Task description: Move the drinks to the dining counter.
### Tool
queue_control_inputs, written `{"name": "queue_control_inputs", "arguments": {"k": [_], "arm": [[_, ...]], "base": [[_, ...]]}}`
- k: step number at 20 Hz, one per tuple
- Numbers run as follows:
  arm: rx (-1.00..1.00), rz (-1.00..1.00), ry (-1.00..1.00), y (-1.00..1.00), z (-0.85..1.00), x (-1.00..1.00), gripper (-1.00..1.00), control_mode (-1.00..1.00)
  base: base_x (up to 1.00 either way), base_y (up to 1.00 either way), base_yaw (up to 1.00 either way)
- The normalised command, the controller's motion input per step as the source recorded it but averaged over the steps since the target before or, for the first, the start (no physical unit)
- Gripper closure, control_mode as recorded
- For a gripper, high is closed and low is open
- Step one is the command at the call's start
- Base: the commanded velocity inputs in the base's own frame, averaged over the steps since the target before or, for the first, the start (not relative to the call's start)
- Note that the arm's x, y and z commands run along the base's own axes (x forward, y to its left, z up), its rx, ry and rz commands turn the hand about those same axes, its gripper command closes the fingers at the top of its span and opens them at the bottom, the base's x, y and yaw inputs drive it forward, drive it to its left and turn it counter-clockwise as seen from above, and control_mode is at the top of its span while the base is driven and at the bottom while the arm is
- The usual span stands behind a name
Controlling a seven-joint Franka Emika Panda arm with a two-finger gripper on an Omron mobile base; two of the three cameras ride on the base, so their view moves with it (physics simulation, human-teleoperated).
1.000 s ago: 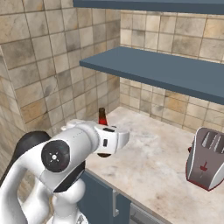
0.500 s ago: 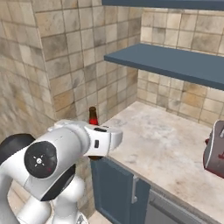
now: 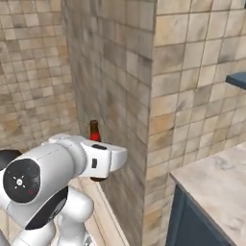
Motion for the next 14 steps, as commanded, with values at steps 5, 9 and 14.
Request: {"name": "queue_control_inputs", "arguments": {"k": [5,9,14], "arm": [[0.0,0.0,0.0,0.0,0.0,0.0,1.0,1.0],[0.0,0.0,0.0,0.0,0.0,0.0,1.0,1.0],[0.0,0.0,0.0,0.0,0.0,0.0,1.0,1.0]], "base": [[0.01,0.0,1.0],[0.0,0.03,1.0],[0.0,0.01,1.0]]}}
